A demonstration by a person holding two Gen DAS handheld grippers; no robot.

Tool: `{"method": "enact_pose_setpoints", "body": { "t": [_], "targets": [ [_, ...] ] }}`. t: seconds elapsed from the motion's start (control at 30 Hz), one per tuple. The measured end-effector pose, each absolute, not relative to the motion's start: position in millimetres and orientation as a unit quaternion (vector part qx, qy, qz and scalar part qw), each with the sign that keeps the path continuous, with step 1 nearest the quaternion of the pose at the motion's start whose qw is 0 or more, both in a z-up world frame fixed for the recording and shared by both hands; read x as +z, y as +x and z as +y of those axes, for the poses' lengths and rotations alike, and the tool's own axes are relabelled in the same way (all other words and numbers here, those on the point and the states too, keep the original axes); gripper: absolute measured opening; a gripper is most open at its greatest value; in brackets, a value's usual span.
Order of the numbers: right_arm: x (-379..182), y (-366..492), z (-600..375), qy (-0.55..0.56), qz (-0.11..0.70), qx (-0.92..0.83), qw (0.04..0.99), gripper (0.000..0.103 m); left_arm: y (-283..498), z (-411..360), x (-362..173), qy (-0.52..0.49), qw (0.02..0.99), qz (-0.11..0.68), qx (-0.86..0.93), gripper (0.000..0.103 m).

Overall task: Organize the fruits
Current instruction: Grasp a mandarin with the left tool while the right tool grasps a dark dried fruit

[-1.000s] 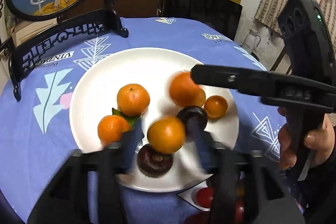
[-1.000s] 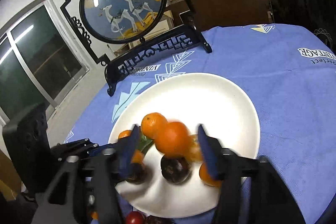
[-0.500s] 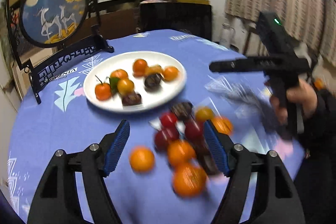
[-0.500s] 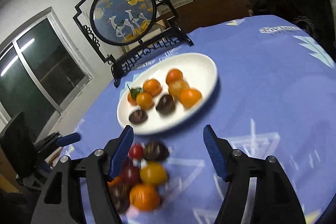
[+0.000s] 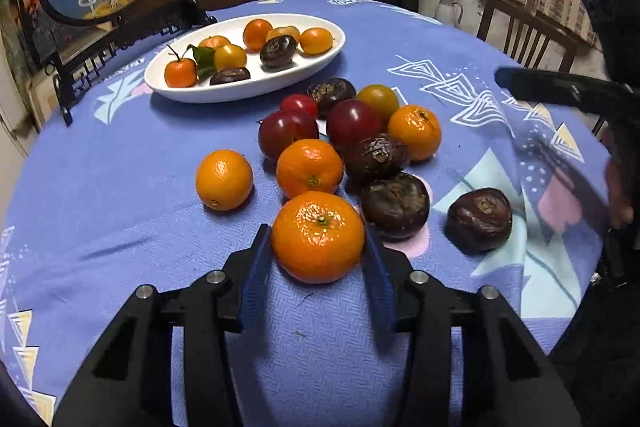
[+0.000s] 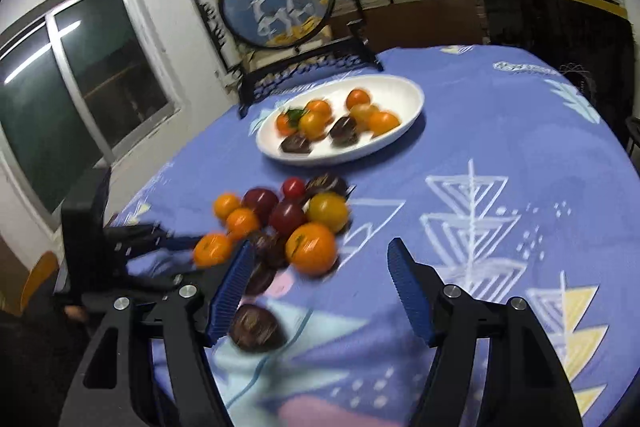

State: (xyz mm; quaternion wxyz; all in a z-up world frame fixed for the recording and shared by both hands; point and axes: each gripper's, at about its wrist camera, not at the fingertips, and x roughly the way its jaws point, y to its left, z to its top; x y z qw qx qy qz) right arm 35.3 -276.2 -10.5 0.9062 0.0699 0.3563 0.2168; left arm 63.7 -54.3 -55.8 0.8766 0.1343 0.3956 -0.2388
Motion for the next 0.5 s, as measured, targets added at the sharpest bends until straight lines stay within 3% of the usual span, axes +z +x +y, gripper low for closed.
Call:
{"method": "enact_pose_setpoints", "body": {
  "t": [0.2,0.5],
  "targets": [
    [-19.4,19.5,-246.6,0.031,0.381,0.279,0.881,0.07,50.6,-29.7,-40.6,0.069,0.899,0.368,-0.226,0.044],
    [-53.7,25.7,-200.6,-0.048,0.432,0.269,0.86,0.068,36.3,-11.8,-30.1,0.057,0.904,0.365,-0.215,0.045]
  ]
}}
